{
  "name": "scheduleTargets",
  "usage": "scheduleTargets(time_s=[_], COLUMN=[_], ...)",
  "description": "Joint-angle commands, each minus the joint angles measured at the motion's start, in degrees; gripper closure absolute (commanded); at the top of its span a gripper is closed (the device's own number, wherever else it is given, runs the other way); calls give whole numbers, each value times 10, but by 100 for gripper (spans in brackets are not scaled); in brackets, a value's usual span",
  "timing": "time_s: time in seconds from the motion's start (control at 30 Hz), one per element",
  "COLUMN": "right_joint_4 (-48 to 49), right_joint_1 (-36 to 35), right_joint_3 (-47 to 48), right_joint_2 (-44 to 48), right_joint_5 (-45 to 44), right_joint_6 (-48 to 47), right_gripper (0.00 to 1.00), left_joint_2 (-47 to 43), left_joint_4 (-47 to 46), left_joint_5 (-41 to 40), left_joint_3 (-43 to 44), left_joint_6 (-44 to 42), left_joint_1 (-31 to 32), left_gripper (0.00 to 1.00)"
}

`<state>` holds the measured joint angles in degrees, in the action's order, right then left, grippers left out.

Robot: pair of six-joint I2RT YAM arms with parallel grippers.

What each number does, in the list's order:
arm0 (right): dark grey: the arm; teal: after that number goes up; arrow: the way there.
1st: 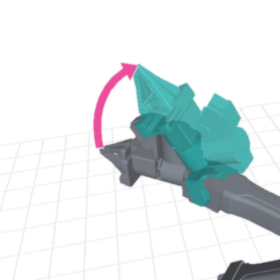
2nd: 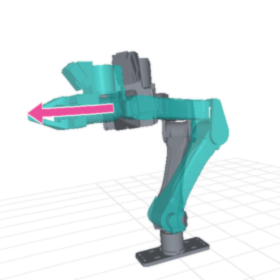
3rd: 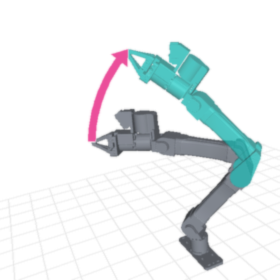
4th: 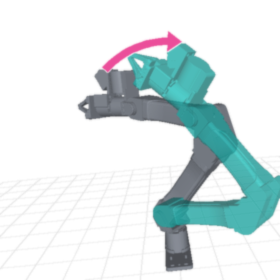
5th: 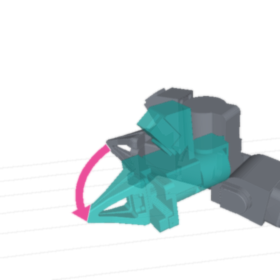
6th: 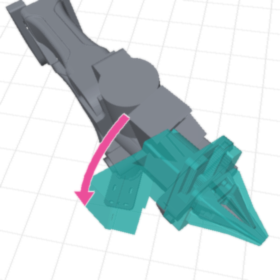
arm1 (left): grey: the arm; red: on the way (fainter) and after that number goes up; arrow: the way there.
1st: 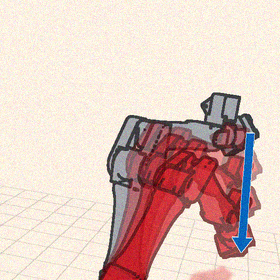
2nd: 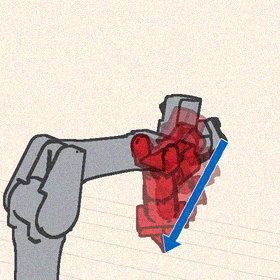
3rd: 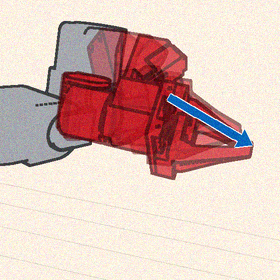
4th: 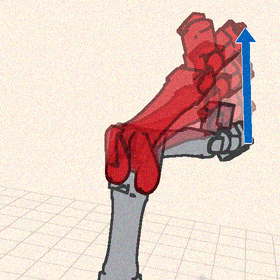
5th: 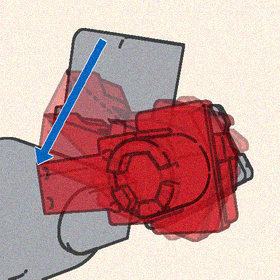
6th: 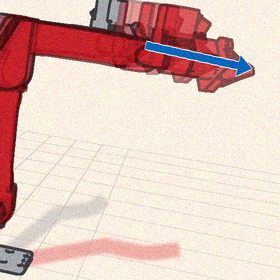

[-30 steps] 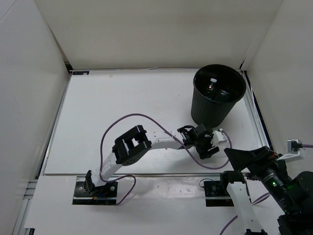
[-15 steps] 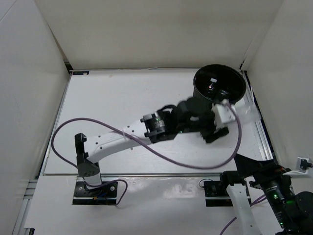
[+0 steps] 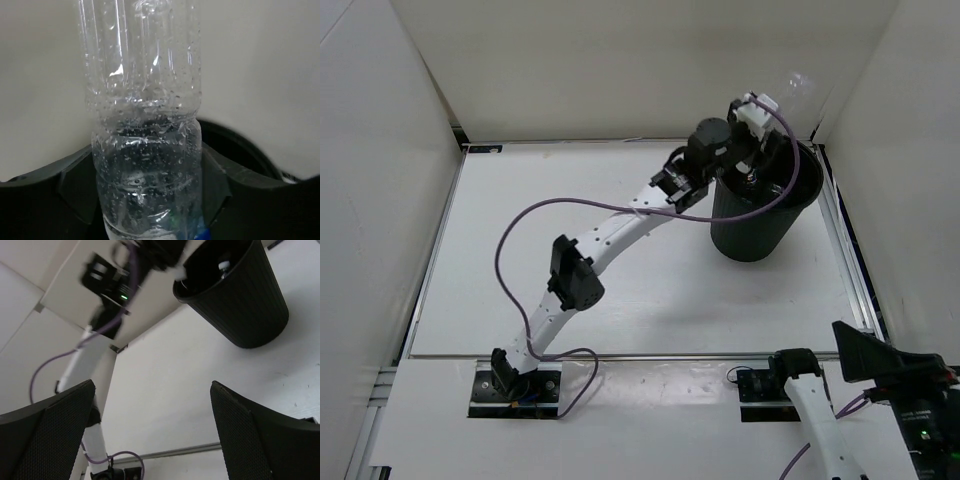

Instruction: Put the plastic bottles in the bin

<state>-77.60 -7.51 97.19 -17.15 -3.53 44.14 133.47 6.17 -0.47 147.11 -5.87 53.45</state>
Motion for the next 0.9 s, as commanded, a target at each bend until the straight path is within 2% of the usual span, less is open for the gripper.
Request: scheduleTargets(time_s=[0.0,0.03,0.13,0.3,0.43,0.5,0.53,0.57,0.63,0.67,0.87], right_joint_4=[-18,-28,-43,-48,-62,-62,-62,-62,-62,-62,-62], right_joint_1=[-11,-17,-28,-39,-44,-44,-44,-44,-44,-44,-44], right_joint_3=[47,54,68,68,38,14,-16,-34,-67,-97,-197], right_joint_2=[-31,-31,-36,-47,-82,-101,-109,-118,-151,-176,-268], right_joint_5=[-38,-38,-45,-59,-60,-53,-47,-28,3,20,69], right_joint_6=[-13,-13,-1,17,22,22,22,15,-13,-23,-5], right_gripper=[1,1,1,1,1,1,1,1,1,1,1], left_joint_2=[11,17,9,-76,-219,-314,-343,-402,-463,-521,-720], left_joint_4=[-77,-82,-82,-82,-77,-44,-31,-6,18,33,212], left_joint_5=[4,4,-23,-47,-115,-124,-147,-167,-200,-229,-412], left_joint_3=[-13,-23,-56,-113,-221,-311,-374,-407,-474,-538,-694], left_joint_6=[64,64,46,25,74,103,104,109,109,118,230], left_joint_1=[13,13,24,24,24,30,36,44,59,66,61], left_gripper=[17,10,0,0,0,0,0,0,0,0,0])
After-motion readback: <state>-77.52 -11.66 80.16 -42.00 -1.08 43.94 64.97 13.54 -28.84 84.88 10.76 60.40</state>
